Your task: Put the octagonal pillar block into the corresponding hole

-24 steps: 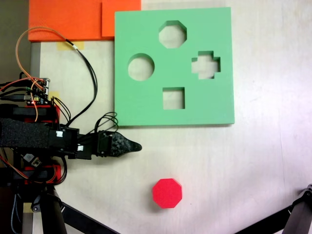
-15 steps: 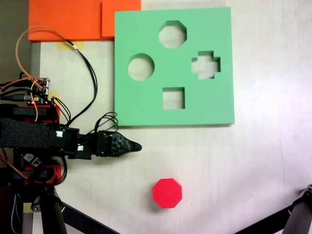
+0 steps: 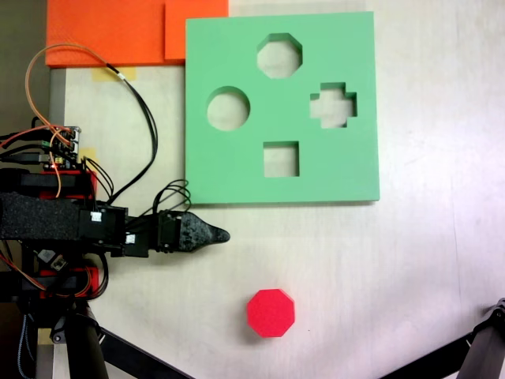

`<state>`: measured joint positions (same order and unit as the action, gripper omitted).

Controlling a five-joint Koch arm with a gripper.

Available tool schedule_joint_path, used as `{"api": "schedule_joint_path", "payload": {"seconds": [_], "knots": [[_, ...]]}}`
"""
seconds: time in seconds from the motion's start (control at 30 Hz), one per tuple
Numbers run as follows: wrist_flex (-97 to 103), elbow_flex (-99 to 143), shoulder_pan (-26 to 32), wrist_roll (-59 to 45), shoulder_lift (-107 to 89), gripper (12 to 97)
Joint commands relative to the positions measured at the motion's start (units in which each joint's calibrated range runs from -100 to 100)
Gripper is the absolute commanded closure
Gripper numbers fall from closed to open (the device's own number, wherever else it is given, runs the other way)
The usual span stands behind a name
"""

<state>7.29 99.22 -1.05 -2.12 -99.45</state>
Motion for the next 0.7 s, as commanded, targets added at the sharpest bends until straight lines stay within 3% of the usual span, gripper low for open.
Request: {"api": "schedule_joint_path", "payload": {"seconds": [0.0,0.13,0.43,0.67], "knots": [[-5.2,0.8,0.2,-0.1,-0.5,60.4],[-5.2,0.8,-0.3,3.6,-0.5,61.3],[-3.4,0.8,-6.2,29.5,-0.5,62.8],[-38.6,-21.7,-7.3,40.1,-0.5,63.4]]}}
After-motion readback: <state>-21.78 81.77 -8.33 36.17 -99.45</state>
